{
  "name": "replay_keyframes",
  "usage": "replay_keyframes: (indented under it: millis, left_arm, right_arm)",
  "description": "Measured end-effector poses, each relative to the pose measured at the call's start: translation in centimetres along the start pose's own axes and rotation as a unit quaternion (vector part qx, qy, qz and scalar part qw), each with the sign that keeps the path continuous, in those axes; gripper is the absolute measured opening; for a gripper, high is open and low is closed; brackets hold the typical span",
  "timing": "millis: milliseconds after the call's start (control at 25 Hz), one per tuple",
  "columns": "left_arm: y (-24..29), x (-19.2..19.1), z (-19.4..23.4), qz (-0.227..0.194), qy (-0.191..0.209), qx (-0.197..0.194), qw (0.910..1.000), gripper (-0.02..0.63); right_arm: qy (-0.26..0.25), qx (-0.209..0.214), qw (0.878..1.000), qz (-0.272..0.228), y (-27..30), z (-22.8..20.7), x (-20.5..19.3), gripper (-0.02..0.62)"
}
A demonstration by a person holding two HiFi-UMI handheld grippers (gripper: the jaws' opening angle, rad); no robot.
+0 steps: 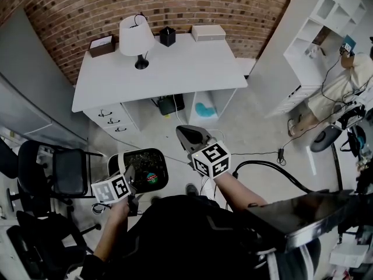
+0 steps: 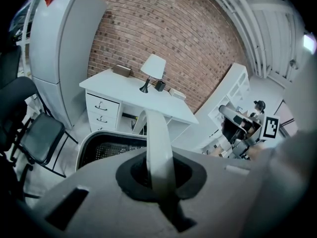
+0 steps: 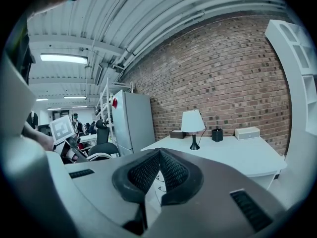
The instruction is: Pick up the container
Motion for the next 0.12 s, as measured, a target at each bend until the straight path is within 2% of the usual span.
replay_keyframes:
  millis: [120]
  left_arm:
    - [0.04,0.14,0.03,-0.004,-0.002,0.003,1.0000,0.011]
  right_arm:
    - [-0.004,0.001,1.000,-0.001,0.08,-0.12,0.23,0.006]
Point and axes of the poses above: the fingertips, and each gripper's own axes: y forward along the fingers, z to its left, x out of its top, the point moved 1 cm from there along -y, backward along the fingers, and after that the axes turned 11 degrees about -z, right-handed, at the moved point
